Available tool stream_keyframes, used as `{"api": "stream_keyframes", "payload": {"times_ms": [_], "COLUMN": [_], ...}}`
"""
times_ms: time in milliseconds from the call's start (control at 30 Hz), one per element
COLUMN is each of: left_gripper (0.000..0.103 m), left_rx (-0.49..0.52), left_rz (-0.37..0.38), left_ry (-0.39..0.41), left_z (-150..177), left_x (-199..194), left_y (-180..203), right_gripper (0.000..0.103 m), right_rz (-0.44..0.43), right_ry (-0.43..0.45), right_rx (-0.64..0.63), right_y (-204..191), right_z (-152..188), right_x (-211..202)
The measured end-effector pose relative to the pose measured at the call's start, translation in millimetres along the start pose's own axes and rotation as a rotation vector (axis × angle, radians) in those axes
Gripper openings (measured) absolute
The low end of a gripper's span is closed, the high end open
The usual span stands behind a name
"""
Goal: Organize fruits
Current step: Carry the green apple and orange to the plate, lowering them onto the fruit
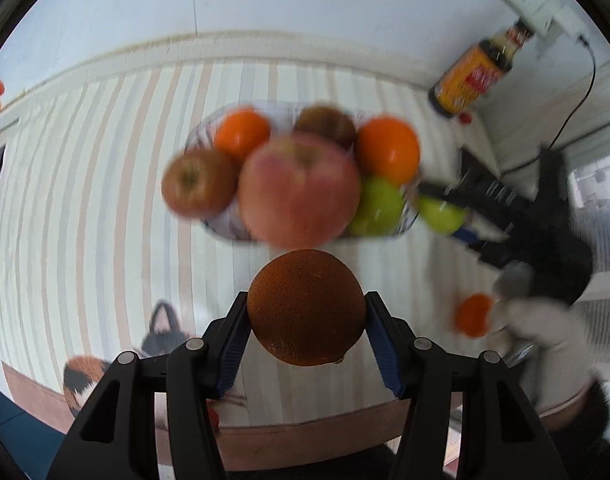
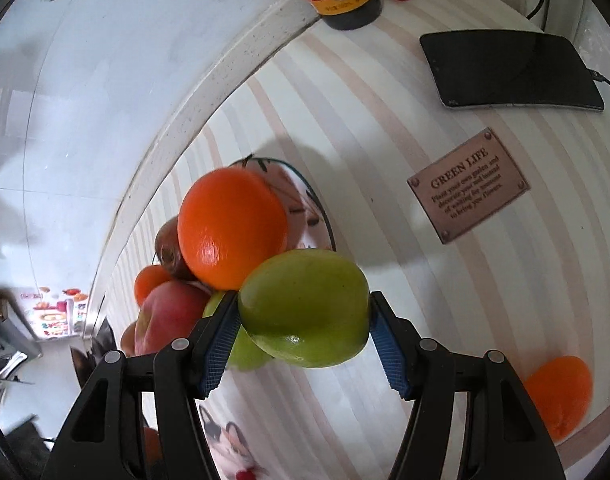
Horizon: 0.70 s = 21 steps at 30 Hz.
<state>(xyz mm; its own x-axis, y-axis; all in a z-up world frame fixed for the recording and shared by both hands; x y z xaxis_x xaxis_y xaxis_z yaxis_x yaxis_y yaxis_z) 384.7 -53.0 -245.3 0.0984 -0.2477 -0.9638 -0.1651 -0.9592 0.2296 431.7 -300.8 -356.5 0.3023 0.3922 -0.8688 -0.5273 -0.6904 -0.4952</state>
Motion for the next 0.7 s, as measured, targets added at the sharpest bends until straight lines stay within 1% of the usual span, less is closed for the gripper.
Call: {"api": "stream_keyframes", "payload": {"times_ms": [67,133,200,300,400,533,700], "left_gripper": [0.053,0.053,0.053,0.053,0.053,0.053,0.054], "left_rx": [0.008,0.014,0.020,0.030,0.035,0.034,0.025], "left_rz": [-0.007,-0.026,-0.050,-0.086,-0.108,-0.099,-0.075], "left_ry": [0.032,0.057,0.072,0.062,0.027,-0.054,-0.158], "left_z": [-21.2,-40.5,-59.7,-96.2,-122.1,-152.2,-163.7], "left_x": [-12.7,-17.1,-15.0,-2.6,17.5,57.0,94.3], "left_y": [-2.1,-5.3,-7.7,-17.6,-20.4,-24.0,-28.7], "right_gripper": [0.066,0.066,0.066,0.066,0.066,0.066,0.067], "right_rz": [0.009,0.012,0.019,0.018,0.028,0.036,0.014], "right_ry": [0.015,0.022,0.024,0.041,0.053,0.064,0.059], "right_rx": [-0.007,-0.017,-0.022,-0.048,-0.070,-0.087,-0.092], "right_y": [-4.7,-6.1,-4.0,-4.7,-7.5,-9.5,-10.2], "right_z": [0.9,1.4,2.5,4.0,5.4,5.5,3.5], "right_x": [2.7,4.7,6.3,8.3,7.9,9.5,14.3]}}
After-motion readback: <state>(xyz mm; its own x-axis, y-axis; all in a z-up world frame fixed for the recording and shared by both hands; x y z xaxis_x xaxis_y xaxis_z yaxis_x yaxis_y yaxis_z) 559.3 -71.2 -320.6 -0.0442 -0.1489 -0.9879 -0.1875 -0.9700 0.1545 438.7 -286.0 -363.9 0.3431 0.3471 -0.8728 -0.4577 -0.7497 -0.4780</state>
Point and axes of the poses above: each gripper's, at about its wrist camera, not at the fingertips, and x roughly the way its jaws point, y to its right, z to its underside, the point moved 1 cm from there along x, roughly the way its jaws point, and after that the axes turned 2 degrees about x, right-handed, at the moved point
